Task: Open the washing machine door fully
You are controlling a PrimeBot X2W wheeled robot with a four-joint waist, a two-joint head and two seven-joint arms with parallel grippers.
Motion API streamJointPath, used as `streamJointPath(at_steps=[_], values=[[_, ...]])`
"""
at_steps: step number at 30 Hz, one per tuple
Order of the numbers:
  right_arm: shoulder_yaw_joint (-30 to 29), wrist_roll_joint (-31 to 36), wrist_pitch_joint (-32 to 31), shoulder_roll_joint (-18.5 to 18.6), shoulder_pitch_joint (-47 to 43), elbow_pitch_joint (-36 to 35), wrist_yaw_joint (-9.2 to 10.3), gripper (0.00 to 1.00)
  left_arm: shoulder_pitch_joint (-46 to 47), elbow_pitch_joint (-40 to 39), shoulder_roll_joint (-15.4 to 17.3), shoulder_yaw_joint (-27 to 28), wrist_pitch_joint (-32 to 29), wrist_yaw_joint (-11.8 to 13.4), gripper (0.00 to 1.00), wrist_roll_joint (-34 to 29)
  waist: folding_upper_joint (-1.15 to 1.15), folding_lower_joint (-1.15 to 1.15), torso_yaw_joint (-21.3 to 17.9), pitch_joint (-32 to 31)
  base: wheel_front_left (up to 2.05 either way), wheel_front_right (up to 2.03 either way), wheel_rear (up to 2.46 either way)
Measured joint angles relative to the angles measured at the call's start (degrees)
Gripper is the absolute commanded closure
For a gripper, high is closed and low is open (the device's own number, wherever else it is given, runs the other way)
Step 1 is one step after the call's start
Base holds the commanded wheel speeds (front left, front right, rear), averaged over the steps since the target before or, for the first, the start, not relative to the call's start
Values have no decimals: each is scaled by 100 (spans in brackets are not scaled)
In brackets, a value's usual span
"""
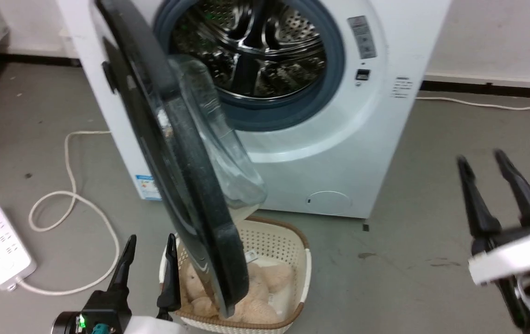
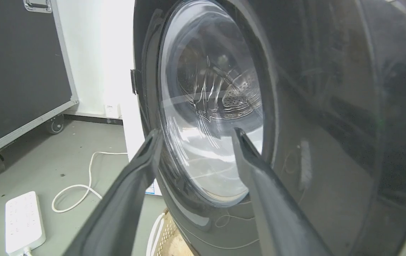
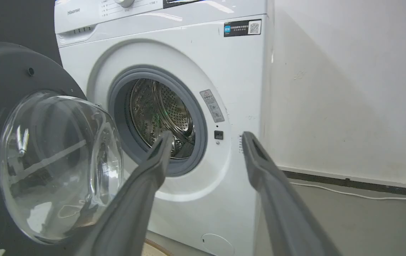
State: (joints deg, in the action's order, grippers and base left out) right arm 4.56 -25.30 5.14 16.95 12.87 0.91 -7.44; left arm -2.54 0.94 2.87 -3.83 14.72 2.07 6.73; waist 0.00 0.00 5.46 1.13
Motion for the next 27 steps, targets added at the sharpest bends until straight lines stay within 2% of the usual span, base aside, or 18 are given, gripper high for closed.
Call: streamJointPath(at_steps=[5,9,12,18,24,25,26,27], values=[[-761,1090,521,-722,-786,-181,0,0,-82,-18,-3,45,0,-30,0,11,0,1,-129,5,0,0,0],[-1020,1779,721,-1126,-1401,-304,0,0,-94,-5,-2,41,0,-62,0,45,0,0,-156,33,0,0,0],[-1149,2084,836,-1269,-1696,-416,0,0,-95,15,-3,29,0,-73,0,49,0,0,-172,34,0,0,0],[-1106,2293,910,-1367,-1852,-495,0,0,-95,75,-4,75,0,-70,0,51,0,1,-241,45,0,0,0],[-1050,2123,937,-1376,-1828,-398,-1,0,-94,69,-4,112,0,-48,0,19,0,1,-284,-12,0,0,0],[-1036,2118,938,-1377,-1826,-380,-1,0,-94,69,-4,114,0,-48,64,19,0,1,-289,-25,0,0,0],[-1032,2113,943,-1378,-1826,-365,-1,0,-94,73,-4,110,0,-48,100,19,0,1,-293,-42,0,0,0],[-1034,2061,951,-1379,-1826,-353,-1,0,-95,74,-4,108,0,-49,100,16,0,0,-297,-58,0,0,0]])
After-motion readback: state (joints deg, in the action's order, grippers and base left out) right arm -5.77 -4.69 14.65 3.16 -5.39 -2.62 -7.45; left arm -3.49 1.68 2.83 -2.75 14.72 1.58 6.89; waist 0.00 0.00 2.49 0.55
